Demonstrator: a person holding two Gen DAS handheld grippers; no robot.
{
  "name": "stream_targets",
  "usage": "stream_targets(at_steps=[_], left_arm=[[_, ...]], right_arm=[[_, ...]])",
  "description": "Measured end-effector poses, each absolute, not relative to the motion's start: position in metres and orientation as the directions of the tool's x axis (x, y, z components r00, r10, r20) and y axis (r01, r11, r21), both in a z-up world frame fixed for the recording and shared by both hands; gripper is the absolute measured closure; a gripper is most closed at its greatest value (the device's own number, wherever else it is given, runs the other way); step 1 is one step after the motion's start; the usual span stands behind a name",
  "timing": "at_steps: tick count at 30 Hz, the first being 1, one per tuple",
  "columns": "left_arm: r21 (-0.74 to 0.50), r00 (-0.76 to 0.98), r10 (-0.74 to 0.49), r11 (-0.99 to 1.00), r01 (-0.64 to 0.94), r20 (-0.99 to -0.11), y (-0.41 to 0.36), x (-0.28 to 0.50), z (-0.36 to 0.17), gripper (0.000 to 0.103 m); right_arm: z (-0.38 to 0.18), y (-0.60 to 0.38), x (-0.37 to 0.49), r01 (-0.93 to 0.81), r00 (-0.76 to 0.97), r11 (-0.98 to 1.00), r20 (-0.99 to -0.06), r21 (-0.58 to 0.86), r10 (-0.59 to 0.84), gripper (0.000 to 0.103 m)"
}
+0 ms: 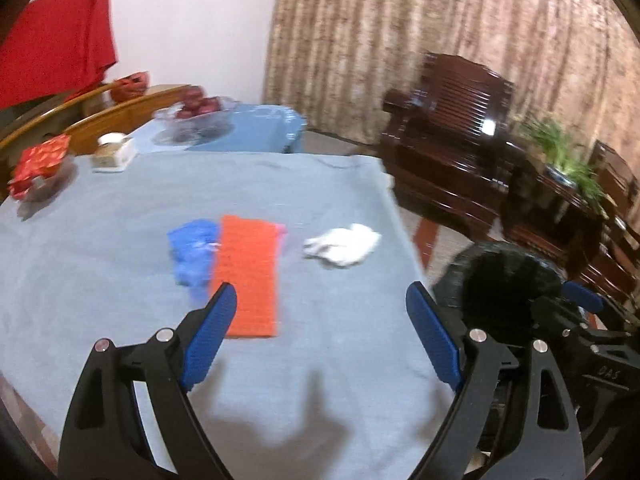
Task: Collect trash
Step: 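Reach the right tool to the white cloth and grasp it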
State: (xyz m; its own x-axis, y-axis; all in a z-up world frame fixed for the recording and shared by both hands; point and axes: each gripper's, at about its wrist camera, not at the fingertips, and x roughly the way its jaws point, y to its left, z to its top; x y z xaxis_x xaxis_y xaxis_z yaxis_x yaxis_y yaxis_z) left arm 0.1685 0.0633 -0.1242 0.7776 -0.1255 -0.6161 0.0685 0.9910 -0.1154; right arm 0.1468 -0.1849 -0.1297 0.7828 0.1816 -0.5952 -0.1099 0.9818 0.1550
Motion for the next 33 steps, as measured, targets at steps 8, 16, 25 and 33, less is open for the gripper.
stream_targets(at_steps=[8,16,25,33], left_arm=[[-0.099,0.779,-0.045,0.995,-0.023,-0.625,0.114,0.193,-0.137,0.019],[-0.103,0.774,-0.002,0.991,-0.082,-0.633,0.146,0.221,-0.155,0.020],[-0.108,0.773,0.021,0.987,-0.115,-0.634,0.166,0.244,-0.170,0.021],[-0.107,0.770,0.020,0.988,-0.115,-0.638,0.167,0.257,-0.180,0.021]], right_arm=[[-0.130,-0.132,0.192,-0.164,0.782,0.975,-0.583,0.149,0.220,0.006],[-0.145,-0.095,0.240,-0.155,0.770,0.976,-0.600,0.154,0.216,0.006],[-0.174,-0.072,0.294,-0.113,0.740,0.986,-0.651,0.126,0.168,0.007],[-0.204,-0.064,0.329,-0.088,0.687,0.991,-0.715,0.102,0.134,0.010]])
